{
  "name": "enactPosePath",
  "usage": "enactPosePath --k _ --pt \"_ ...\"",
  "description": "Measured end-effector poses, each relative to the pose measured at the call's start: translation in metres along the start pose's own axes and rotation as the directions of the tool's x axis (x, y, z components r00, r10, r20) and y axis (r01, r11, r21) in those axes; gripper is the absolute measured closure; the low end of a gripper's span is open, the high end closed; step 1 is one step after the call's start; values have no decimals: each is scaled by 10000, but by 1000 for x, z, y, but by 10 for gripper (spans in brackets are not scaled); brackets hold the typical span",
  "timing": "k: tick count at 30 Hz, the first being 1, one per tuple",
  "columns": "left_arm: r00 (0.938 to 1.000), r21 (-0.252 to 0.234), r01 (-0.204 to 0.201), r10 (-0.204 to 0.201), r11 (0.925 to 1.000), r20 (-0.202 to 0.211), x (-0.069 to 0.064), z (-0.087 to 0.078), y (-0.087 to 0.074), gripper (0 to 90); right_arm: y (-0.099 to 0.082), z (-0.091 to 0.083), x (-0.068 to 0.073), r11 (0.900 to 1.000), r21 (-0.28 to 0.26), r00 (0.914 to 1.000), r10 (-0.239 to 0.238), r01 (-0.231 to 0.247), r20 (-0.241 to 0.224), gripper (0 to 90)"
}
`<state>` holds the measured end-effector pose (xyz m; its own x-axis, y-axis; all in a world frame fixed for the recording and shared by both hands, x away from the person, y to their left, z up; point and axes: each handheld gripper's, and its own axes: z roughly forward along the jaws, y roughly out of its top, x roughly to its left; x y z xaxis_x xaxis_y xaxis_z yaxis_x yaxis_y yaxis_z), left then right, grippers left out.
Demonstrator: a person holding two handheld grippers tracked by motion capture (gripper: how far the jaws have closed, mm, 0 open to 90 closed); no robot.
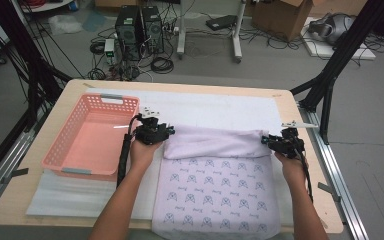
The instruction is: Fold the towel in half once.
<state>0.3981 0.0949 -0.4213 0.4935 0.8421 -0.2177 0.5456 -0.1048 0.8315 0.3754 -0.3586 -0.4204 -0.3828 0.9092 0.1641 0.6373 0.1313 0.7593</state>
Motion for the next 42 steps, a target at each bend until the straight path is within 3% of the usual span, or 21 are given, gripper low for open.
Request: enactPosePath --k 2,7,11,14,16,18,19,20,25,29,31,35,42 --pt "9998 -83 64 -62 9999 167 -1 -3 -5 537 -2 -4 -2 9995 -244 9998 210 -211 -37 592" --pt "9979 686 -357 319 9970 557 -8 -3 -10 504 -4 -18 -3 9985 -492 9997 231 -237 -127 588" --pt "9962 462 -419 382 9981 779 -16 -4 -17 516 -7 -16 -1 10000 3 9996 57 -57 -286 587" --pt "9962 840 -334 264 9959 826 -17 -2 -29 528 -11 -12 2 9998 206 9995 42 -36 -321 601" --pt "9958 946 -483 406 9943 817 -18 -2 -36 582 -14 -9 3 9993 377 9993 -71 85 -375 696" --pt "9944 1192 -867 786 9891 711 -22 -4 -41 737 -16 -9 4 9986 471 9981 -193 220 -583 851" --pt "9938 1205 -937 856 9883 706 -23 -6 -40 780 -18 -10 4 9983 481 9972 -312 345 -673 870" --pt "9934 1168 -1024 955 9879 631 -25 -8 -39 834 -19 -12 5 9981 484 9971 -356 389 -671 871" --pt "9857 743 -1544 1484 9852 801 -34 -23 -37 838 -34 -29 6 9995 106 9953 -299 310 -925 873" --pt "9823 421 -1573 1519 9867 1093 -37 -39 -46 825 -51 -47 8 9991 -253 9927 -380 353 -1148 873" --pt "9771 216 -1702 1659 9852 1336 -38 -46 -52 829 -60 -55 13 9982 -313 9904 -548 513 -1266 873" --pt "9744 -12 -1544 1525 9880 1650 -38 -61 -66 831 -78 -70 22 9956 -441 9855 -882 826 -1448 873" --pt "9605 -287 -1582 1605 9870 2271 -44 -91 -87 840 -97 -95 31 9941 -519 9815 -1021 948 -1618 873"
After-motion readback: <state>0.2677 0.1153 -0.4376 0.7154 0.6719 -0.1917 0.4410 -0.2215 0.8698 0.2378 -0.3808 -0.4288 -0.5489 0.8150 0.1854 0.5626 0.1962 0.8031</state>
